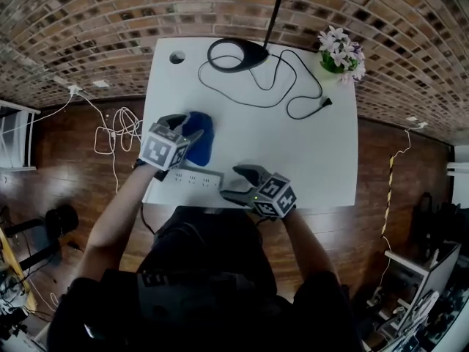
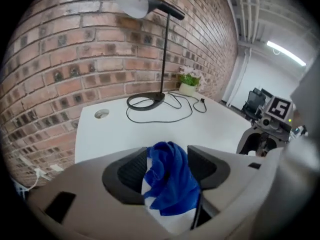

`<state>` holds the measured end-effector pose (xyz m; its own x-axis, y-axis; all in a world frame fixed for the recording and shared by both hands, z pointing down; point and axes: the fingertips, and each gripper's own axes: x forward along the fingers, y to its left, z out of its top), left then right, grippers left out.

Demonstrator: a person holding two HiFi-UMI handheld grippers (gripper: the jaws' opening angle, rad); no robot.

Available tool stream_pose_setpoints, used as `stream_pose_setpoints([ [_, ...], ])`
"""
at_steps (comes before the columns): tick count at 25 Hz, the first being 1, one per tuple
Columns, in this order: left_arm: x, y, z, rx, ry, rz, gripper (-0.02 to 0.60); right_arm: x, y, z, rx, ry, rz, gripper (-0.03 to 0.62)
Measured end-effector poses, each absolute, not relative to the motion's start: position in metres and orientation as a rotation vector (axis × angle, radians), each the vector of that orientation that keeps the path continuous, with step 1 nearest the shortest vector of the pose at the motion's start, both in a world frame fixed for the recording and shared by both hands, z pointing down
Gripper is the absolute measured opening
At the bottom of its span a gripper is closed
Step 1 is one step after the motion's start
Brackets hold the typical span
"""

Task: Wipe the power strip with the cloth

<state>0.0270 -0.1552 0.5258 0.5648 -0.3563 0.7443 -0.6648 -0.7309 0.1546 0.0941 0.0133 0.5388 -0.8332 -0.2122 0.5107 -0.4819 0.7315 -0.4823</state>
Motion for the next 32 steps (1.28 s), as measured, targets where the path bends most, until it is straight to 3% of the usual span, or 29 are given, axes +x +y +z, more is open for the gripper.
stream_pose_setpoints([
  [1, 0.023, -0.156, 0.517, 2.374, -0.838, 0.930, 0.270, 0.092, 0.003, 0.522, 0.573, -2.567, 0.950, 0.359],
  [2, 0.019, -0.157, 0.509, 2.363, -0.852, 0.864, 0.269, 0.088, -0.006, 0.504, 0.598, -2.631, 1.035, 0.299],
  [4, 0.008, -0.154, 0.494, 2.347, -0.865, 0.748, 0.200, 0.076, -0.024, 0.469, 0.613, -2.761, 1.199, 0.056],
  [5, 0.004, -0.150, 0.487, 2.349, -0.858, 0.703, 0.137, 0.069, -0.032, 0.453, 0.612, -2.820, 1.272, -0.010],
  [6, -0.001, -0.144, 0.481, 2.356, -0.847, 0.670, -0.006, 0.060, -0.038, 0.440, 0.601, -2.871, 1.334, -0.020],
  [10, -0.022, -0.122, 0.474, 2.361, -0.837, 0.649, -0.005, 0.026, -0.048, 0.418, 0.504, -2.944, 1.457, -0.020],
  [15, -0.046, -0.103, 0.474, 2.315, -0.834, 0.624, -0.005, -0.004, -0.045, 0.437, 0.519, -2.825, 1.373, -0.021],
  [32, -0.089, -0.081, 0.449, 2.234, -0.841, 0.515, -0.003, -0.017, -0.043, 0.439, 0.800, -2.647, 1.148, -0.021],
])
